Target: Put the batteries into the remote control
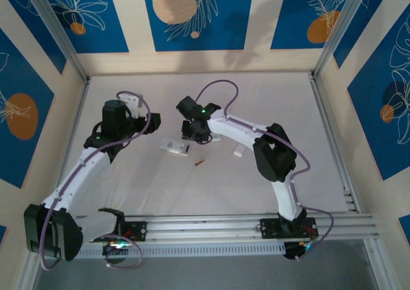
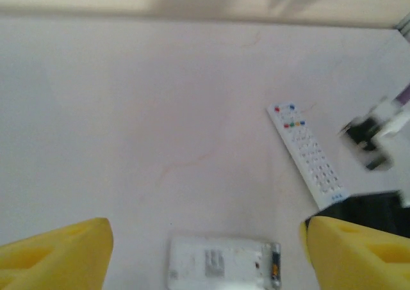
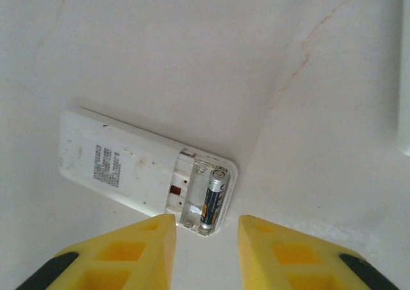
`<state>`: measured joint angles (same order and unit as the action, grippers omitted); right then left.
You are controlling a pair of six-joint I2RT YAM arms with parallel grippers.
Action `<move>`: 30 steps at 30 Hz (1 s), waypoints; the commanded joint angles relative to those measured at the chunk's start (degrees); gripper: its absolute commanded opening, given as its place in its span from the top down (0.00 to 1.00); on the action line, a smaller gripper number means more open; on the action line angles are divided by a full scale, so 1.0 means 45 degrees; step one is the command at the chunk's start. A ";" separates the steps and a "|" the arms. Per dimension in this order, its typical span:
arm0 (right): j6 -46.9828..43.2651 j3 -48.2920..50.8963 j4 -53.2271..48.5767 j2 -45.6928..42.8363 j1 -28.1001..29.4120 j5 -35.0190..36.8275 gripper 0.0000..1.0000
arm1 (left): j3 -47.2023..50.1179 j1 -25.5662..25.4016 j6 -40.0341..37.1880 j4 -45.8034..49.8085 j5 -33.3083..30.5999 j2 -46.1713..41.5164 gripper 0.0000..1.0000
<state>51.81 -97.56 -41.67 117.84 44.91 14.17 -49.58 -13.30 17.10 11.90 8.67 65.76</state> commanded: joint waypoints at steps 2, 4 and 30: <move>-0.0388 0.0289 0.0089 -0.0164 -0.0368 -0.1270 0.74 | 0.1361 -0.0253 0.4556 0.0791 0.0587 0.0900 0.28; -0.0449 0.0326 0.0203 -0.0065 -0.0444 -0.1602 0.75 | 0.1271 -0.0485 0.4603 0.1015 0.0423 0.1419 0.29; -0.0455 0.0126 0.0495 0.1283 -0.0506 -0.2408 0.81 | 0.0357 -0.1576 0.6866 -0.0322 -0.0814 0.5615 0.43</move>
<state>50.43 -96.62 -39.29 122.52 42.52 5.08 -46.54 -19.81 47.13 11.14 5.87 89.65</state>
